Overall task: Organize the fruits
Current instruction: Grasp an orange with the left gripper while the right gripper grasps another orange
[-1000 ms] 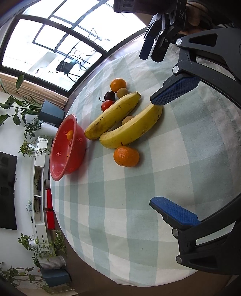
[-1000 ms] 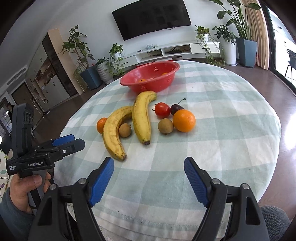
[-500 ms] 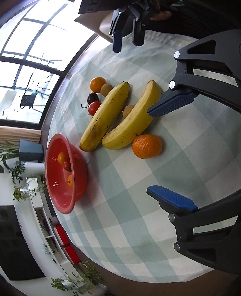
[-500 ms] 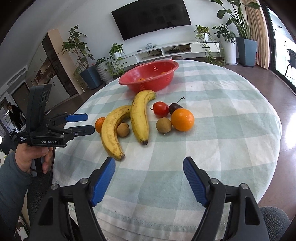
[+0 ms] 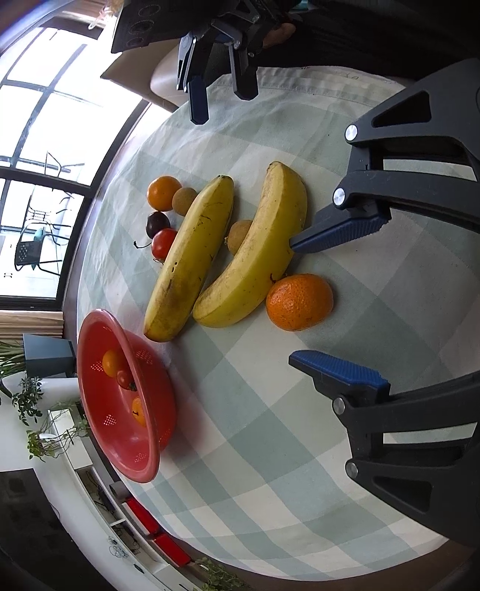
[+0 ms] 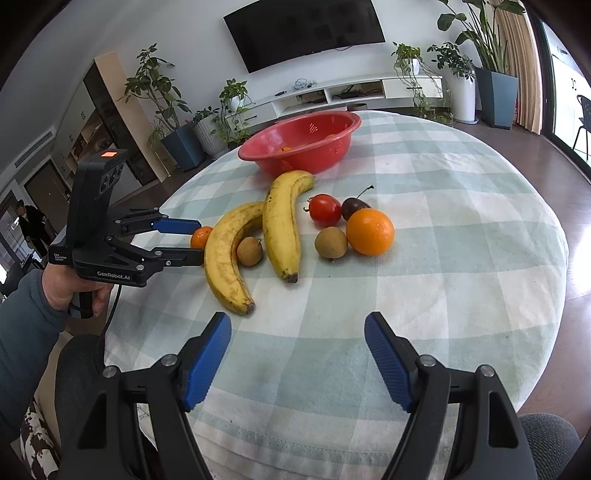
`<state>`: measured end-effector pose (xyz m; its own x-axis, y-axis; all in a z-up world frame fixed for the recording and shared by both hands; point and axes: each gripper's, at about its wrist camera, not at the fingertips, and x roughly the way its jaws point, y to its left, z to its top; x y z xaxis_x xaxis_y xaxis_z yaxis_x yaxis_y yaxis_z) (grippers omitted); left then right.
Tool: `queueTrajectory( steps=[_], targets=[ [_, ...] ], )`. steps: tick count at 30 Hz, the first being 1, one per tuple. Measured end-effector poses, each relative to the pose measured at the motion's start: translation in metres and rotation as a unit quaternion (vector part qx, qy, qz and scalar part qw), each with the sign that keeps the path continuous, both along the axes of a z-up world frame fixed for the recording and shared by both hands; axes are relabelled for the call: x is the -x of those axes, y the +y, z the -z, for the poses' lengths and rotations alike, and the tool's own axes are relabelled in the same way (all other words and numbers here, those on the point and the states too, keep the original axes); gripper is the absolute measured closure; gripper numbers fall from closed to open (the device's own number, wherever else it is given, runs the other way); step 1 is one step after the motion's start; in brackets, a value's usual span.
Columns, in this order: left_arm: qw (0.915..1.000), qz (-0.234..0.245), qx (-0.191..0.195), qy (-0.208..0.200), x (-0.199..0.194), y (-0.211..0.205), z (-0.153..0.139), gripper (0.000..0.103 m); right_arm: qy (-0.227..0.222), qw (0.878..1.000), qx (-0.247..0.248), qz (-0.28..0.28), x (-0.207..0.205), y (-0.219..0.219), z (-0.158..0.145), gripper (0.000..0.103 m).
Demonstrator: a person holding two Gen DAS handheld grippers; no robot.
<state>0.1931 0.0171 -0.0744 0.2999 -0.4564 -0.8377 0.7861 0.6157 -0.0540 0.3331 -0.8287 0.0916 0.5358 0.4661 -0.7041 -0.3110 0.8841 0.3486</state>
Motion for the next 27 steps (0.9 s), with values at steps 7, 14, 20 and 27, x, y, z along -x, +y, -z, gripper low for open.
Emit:
queueTrajectory(
  steps=[7,14,20,27],
  targets=[
    [0.9999,-0.001,-0.010,-0.003,-0.001,0.002,0.006,0.055,0.002,1.000,0.000,-0.002,-0.001,0.000,0.000,0.025],
    [0.9994,0.028,-0.020,0.000,-0.001,-0.010,0.011,0.062,0.004,1.000,0.001,-0.004,-0.001,0.001,0.001,0.027],
    [0.9998,0.019,-0.001,-0.008,-0.001,-0.007,0.009,0.072,0.005,1.000,0.001,-0.004,0.000,0.001,0.001,0.027],
    [0.9998,-0.015,0.013,0.004,-0.001,-0.001,0.013,0.073,0.007,1.000,0.003,-0.005,0.000,0.003,0.002,0.028]
  ],
)
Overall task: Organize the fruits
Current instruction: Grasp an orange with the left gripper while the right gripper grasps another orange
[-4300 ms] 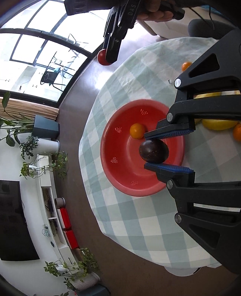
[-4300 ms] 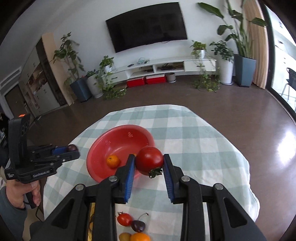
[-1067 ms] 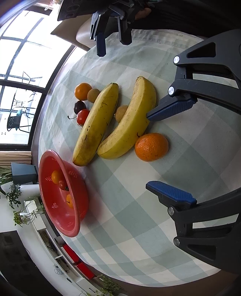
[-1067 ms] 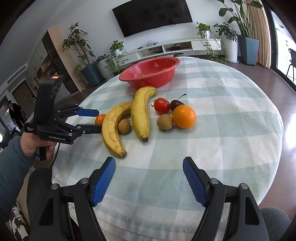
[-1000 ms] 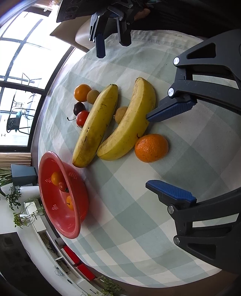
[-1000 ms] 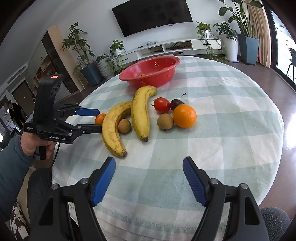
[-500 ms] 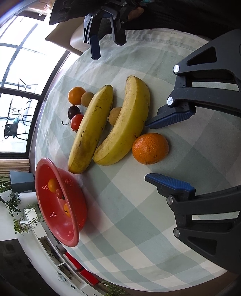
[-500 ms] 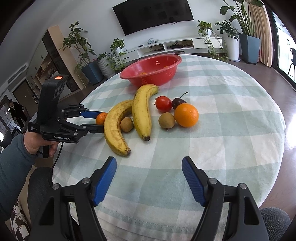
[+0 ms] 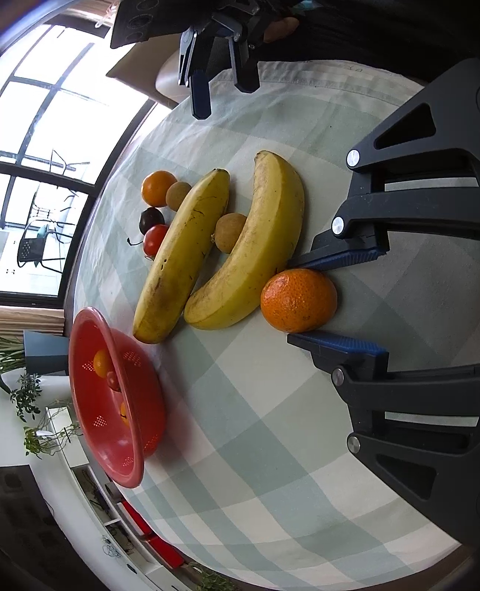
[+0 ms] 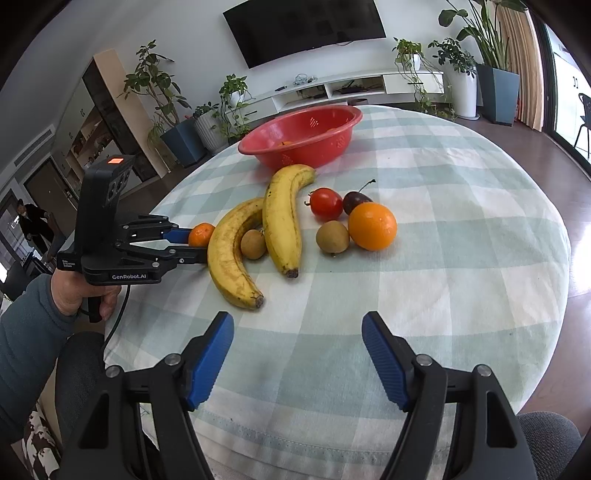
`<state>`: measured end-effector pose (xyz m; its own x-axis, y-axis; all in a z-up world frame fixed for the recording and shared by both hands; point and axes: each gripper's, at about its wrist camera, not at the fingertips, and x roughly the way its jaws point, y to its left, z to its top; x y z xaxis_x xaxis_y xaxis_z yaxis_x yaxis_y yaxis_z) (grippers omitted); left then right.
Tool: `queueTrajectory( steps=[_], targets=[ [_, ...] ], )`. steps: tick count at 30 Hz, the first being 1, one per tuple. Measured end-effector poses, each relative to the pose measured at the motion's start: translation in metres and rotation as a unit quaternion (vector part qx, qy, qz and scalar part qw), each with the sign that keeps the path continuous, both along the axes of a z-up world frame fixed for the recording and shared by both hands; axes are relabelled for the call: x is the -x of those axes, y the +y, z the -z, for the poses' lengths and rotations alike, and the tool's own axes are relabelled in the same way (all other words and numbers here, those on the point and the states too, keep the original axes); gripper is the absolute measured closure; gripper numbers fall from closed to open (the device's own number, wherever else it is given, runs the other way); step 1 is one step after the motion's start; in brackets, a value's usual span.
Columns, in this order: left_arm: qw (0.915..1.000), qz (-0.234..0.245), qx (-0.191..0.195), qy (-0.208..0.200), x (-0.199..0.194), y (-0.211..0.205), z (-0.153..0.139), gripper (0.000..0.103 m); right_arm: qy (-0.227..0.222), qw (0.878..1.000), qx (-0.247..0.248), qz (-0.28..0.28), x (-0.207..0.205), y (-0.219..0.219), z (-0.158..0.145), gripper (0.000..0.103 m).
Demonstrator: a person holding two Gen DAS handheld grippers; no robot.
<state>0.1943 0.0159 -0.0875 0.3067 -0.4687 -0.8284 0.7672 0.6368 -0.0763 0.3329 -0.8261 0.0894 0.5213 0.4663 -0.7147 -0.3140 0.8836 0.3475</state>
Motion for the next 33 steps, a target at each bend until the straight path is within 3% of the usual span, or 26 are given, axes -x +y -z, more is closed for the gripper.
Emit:
queueTrajectory(
  steps=[5,10,17,24,33],
  targets=[
    [0.9987,-0.044,0.019,0.015,0.000,0.008,-0.002,0.073,-0.018,1.000,0.021,0.007,-0.008,-0.004,-0.010,0.028],
    [0.9938,-0.096,0.053,0.016,0.012,0.025,-0.015,0.073,-0.023,0.998,0.051,0.019,-0.041,-0.013,-0.017,0.028],
    [0.9869,-0.132,0.092,0.011,0.041,0.024,-0.032,0.073,0.005,0.998,0.055,0.018,-0.088,-0.013,-0.007,0.034],
    [0.9873,-0.129,0.092,0.010,0.062,0.012,-0.029,0.073,0.030,0.997,0.068,0.008,-0.100,-0.007,0.007,0.046],
    [0.9860,-0.132,0.100,0.018,0.060,0.012,-0.023,0.073,0.042,0.998,0.049,0.015,-0.100,-0.017,0.010,0.060]
  ],
)
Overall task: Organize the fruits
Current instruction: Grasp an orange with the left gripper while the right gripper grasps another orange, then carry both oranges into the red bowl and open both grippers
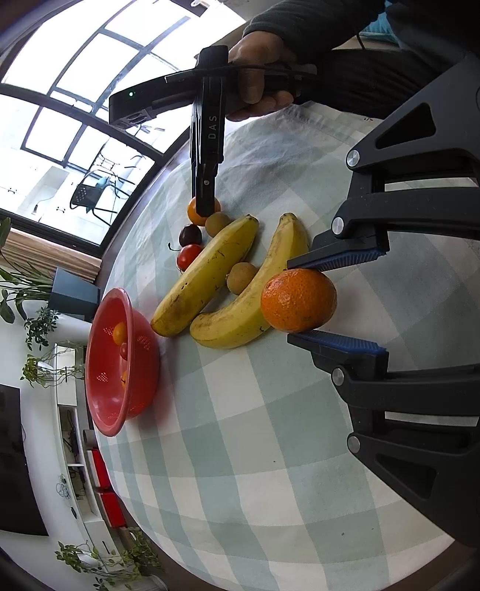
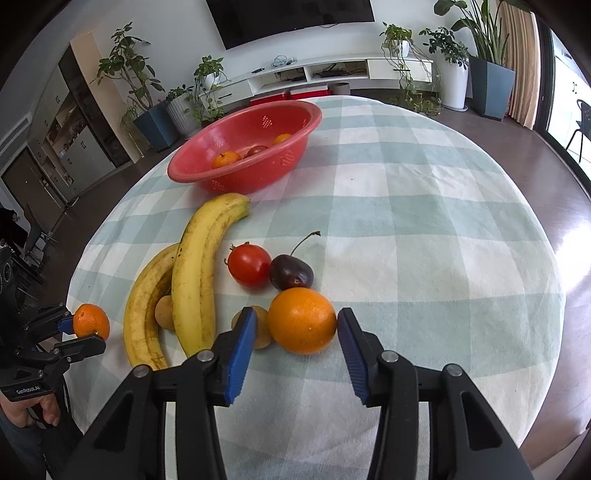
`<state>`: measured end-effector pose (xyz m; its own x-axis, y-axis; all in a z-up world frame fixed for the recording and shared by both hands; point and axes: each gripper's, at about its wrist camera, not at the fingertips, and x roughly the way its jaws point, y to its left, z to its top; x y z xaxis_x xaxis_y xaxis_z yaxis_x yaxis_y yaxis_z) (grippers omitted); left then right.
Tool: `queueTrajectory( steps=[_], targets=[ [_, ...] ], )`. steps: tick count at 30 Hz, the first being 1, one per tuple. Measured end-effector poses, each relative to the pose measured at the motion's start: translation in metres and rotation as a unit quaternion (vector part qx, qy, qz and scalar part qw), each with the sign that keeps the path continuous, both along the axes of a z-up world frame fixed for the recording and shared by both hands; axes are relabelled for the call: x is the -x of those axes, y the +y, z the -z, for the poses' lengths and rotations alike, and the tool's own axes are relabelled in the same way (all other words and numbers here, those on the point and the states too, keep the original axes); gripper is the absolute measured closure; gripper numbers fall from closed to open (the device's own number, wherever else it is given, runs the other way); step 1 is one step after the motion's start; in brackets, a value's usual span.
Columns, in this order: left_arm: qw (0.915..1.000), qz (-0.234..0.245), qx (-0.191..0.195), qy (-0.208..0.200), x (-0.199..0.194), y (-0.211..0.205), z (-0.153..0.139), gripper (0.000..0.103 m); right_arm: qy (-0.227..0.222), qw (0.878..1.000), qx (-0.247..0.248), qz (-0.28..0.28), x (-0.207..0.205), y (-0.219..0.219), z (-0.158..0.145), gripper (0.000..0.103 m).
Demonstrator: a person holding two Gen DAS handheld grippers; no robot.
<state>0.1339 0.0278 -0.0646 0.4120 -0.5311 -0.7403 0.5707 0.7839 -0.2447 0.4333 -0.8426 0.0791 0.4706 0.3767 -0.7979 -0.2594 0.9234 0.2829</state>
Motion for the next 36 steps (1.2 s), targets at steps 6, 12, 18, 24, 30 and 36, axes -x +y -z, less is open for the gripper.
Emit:
queueTrajectory(
  steps=[6,12,18,24,30,36],
  targets=[
    [1.0000,-0.005,0.000,0.001,-0.001,0.000,0.001,0.073,0.001,1.000,-0.014,0.003,0.002,-0.004,-0.001,0.061],
    [0.9999,-0.012,0.004,0.000,-0.002,0.003,0.000,0.073,-0.005,0.999,-0.033,0.012,0.013,-0.014,-0.008,0.062],
    [0.9999,-0.014,0.005,-0.002,-0.001,0.003,-0.002,0.073,-0.004,0.999,-0.042,0.013,0.024,-0.020,-0.010,0.072],
    [0.9999,-0.011,0.010,-0.001,0.001,0.004,-0.004,0.073,0.008,1.000,-0.009,0.000,0.023,-0.013,-0.009,0.053],
    [0.9999,-0.012,0.009,0.001,0.002,0.004,-0.003,0.073,0.023,0.999,0.017,-0.026,0.020,0.000,0.002,0.050],
    [0.9998,-0.020,0.010,0.000,0.002,0.007,-0.002,0.073,0.011,0.999,0.020,-0.029,0.024,0.001,0.002,0.061]
  ],
)
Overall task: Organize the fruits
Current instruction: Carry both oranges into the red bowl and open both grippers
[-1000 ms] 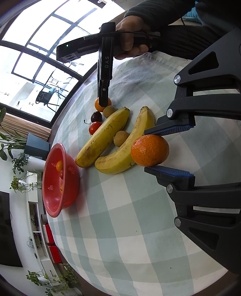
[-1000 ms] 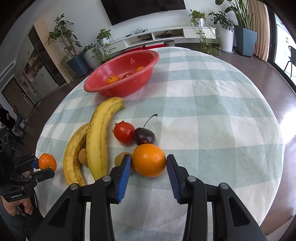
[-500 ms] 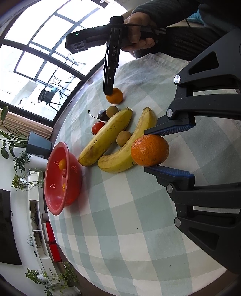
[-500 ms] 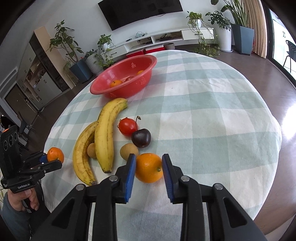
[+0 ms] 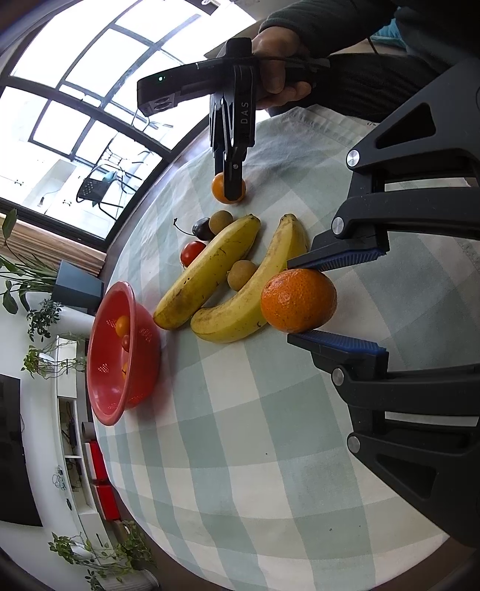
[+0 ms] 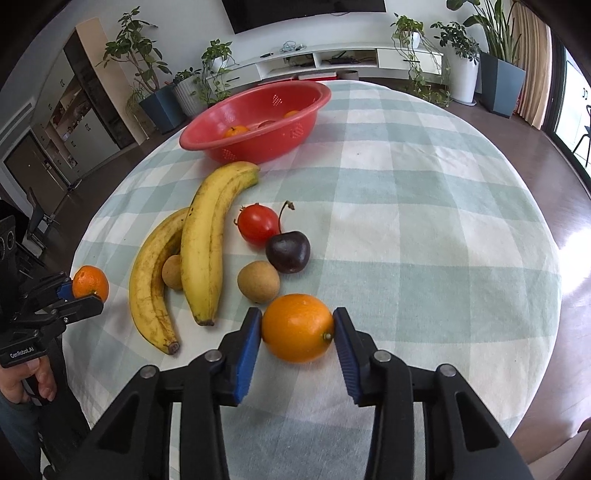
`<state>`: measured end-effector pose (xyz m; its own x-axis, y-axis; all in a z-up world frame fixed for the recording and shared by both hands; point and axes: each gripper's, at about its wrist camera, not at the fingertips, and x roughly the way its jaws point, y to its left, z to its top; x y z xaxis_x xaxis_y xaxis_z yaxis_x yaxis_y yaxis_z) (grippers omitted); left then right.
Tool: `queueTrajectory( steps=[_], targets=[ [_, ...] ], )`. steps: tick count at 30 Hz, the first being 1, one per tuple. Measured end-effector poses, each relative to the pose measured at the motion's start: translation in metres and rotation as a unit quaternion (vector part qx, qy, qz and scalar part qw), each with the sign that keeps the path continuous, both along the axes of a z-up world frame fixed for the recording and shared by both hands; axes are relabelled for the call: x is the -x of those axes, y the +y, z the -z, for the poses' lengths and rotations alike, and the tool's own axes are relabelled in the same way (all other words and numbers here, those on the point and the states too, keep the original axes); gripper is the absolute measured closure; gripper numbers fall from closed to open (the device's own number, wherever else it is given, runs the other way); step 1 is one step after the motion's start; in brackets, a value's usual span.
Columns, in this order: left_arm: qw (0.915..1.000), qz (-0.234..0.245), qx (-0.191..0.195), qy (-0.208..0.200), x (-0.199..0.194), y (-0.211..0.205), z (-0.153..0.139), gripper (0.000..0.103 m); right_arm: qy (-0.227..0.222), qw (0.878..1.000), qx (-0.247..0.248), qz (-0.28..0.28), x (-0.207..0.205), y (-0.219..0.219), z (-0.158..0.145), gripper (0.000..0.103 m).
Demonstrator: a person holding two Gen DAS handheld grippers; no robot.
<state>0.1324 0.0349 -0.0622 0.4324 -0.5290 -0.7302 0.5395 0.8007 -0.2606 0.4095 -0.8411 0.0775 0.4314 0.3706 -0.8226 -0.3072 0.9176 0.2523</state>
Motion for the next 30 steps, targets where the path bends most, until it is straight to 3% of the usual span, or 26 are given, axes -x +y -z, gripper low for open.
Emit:
queueTrajectory(
  steps=[4,9,12,17,23,30],
  targets=[
    [1.0000,-0.007,0.004,-0.004,-0.003,0.005,-0.004,0.073,-0.009,0.999,-0.035,0.021,0.002,-0.013,-0.010,0.061],
    [0.9996,-0.024,0.007,-0.016,-0.014,0.017,-0.017,0.073,-0.024,0.993,-0.072,0.088,-0.010,-0.057,-0.027,0.061],
    [0.9987,-0.042,0.020,-0.023,-0.029,0.031,-0.034,0.073,-0.034,0.988,-0.082,0.127,-0.024,-0.087,-0.040,0.061],
    [0.9968,-0.061,-0.003,-0.051,-0.073,0.036,-0.068,0.073,-0.080,0.981,-0.094,0.149,-0.063,-0.104,-0.082,0.061],
    [0.9951,-0.062,-0.037,-0.068,-0.148,0.014,-0.103,0.073,-0.138,0.984,-0.096,0.067,-0.121,-0.043,-0.132,0.061],
    [0.9943,-0.048,-0.080,-0.051,-0.216,-0.029,-0.084,0.073,-0.109,0.993,-0.009,-0.037,-0.162,0.058,-0.107,0.061]
  ],
)
